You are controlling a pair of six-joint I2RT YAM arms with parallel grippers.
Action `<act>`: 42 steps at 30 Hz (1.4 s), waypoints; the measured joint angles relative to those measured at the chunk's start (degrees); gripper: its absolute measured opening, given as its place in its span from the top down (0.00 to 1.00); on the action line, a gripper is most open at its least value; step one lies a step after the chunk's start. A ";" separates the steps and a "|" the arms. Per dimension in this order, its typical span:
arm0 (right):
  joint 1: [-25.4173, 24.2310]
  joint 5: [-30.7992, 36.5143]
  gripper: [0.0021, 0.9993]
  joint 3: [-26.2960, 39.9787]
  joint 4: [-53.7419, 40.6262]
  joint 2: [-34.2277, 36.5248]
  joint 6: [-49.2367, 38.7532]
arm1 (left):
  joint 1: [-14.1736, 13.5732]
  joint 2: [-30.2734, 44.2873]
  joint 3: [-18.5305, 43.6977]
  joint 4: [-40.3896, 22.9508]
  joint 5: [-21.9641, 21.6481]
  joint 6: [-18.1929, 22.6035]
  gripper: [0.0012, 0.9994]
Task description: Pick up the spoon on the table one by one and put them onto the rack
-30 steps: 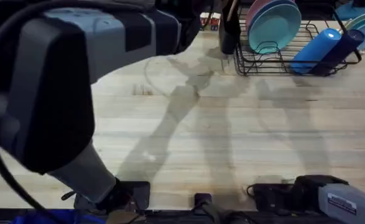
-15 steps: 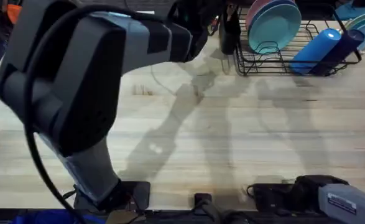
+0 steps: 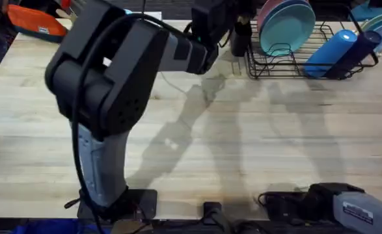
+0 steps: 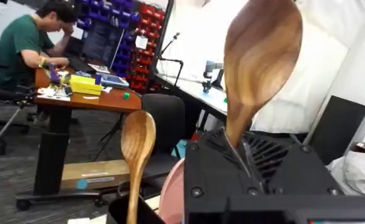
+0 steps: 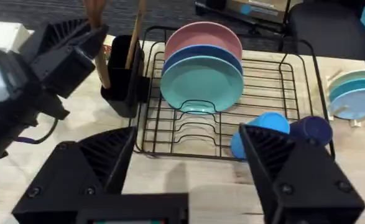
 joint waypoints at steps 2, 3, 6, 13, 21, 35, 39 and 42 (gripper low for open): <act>0.00 0.00 0.00 0.00 0.00 0.00 0.00 | 0.00 0.99 0.00 0.78 -0.02 -0.38 0.96; 0.02 0.00 0.00 0.00 0.00 0.00 0.00 | 0.00 1.35 0.00 0.90 -0.15 -0.46 0.96; 0.00 0.00 0.00 0.00 0.00 -0.02 0.00 | 0.00 2.51 0.00 -2.45 -1.77 -0.88 0.96; 0.00 0.00 0.00 0.00 0.00 0.00 0.02 | 0.00 2.52 0.00 -11.29 -2.41 -1.01 0.96; 0.00 0.02 0.00 0.02 0.00 -0.02 0.02 | 0.00 2.52 0.00 -13.72 0.26 2.73 0.96; 0.00 0.00 0.00 0.02 0.00 -0.02 0.04 | 0.00 0.92 0.07 -24.61 1.97 7.15 0.58; 0.00 0.00 0.00 0.01 0.00 -0.02 0.04 | 0.02 0.35 0.07 -26.36 1.97 7.24 0.49; 0.00 0.00 0.00 0.00 0.00 -0.02 0.04 | 0.14 -0.81 0.04 -28.69 1.99 7.49 0.40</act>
